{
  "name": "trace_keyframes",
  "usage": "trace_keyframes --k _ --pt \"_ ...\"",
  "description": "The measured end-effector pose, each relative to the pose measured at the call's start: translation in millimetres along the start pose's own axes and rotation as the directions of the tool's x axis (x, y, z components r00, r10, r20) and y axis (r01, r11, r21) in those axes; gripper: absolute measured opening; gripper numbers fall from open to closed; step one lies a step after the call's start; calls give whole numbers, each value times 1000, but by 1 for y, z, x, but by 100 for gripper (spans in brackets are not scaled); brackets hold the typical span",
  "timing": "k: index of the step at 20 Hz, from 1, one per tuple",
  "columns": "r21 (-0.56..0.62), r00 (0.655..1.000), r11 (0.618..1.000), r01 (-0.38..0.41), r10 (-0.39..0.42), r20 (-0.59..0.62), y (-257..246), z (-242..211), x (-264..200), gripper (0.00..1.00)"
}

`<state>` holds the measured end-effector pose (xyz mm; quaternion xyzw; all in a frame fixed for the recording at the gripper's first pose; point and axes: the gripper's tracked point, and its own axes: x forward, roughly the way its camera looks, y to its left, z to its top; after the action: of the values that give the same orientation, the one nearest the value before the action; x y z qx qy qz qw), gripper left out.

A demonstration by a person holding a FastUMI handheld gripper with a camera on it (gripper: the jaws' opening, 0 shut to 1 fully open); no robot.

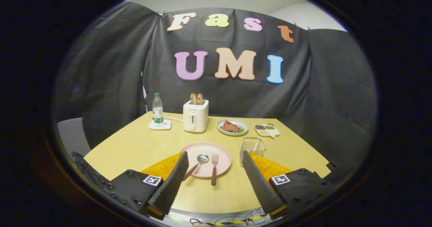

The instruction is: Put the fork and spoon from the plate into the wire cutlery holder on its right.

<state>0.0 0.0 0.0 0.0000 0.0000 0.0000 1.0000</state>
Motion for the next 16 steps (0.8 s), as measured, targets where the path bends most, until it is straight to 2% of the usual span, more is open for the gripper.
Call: trace_keyframes --k 16 --pt "-58 992 998 -14 7 -129 1 -58 24 100"
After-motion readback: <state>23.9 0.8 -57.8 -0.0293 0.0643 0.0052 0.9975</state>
